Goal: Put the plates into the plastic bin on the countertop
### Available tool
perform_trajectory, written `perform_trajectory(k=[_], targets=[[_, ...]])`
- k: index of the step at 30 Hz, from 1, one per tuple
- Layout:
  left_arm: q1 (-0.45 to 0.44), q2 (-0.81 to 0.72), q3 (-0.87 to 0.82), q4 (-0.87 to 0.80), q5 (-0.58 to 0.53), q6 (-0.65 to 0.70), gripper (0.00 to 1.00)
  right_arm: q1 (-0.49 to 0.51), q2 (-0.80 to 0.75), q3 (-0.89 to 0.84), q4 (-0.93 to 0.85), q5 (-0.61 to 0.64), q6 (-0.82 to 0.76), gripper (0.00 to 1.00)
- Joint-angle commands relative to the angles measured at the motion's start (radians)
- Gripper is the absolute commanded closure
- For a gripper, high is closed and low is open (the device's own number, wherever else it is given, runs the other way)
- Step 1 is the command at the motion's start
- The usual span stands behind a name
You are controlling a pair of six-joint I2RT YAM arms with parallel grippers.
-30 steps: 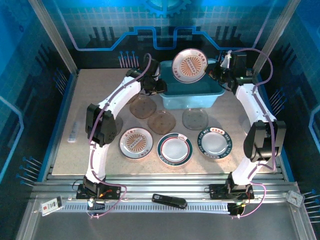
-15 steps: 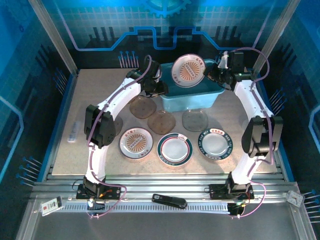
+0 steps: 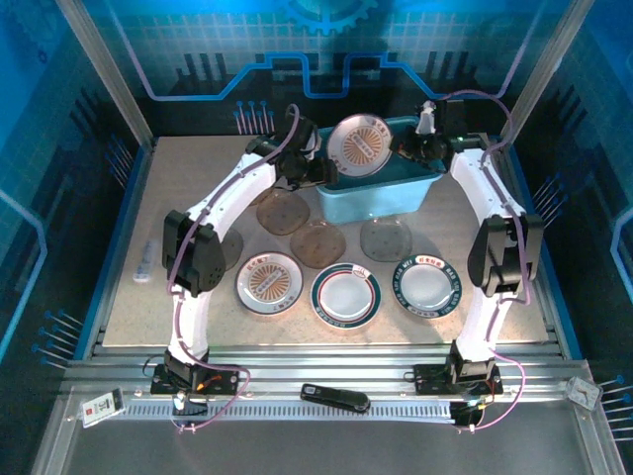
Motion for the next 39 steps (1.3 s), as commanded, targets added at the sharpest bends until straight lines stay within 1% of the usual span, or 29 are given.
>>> perform_trajectory(k=[1,10,15,20,24,39], targets=[[0.008,-0.049,0.030,0.002,-0.022,0.032,0.35,0.014,0.029,0.061,-0.037,-0.052,-0.045,1.00],[0.070,-0.023,0.067,0.011,0.021,0.033,0.31,0.027,0.104,0.127,-0.116,-0.072,-0.111,1.00],[0.088,0.043,0.159,-0.027,0.055,0.078,0.28,0.038,0.142,0.161,-0.150,-0.073,-0.138,1.00],[0.090,0.120,0.227,-0.028,0.100,0.093,0.29,0.049,0.180,0.181,-0.171,-0.072,-0.149,1.00],[0.090,0.166,0.263,-0.029,0.104,0.091,0.29,0.055,0.202,0.180,-0.170,-0.074,-0.147,1.00],[0.090,0.213,0.272,0.003,0.136,0.093,0.29,0.079,0.304,0.217,-0.190,-0.059,-0.156,1.00]])
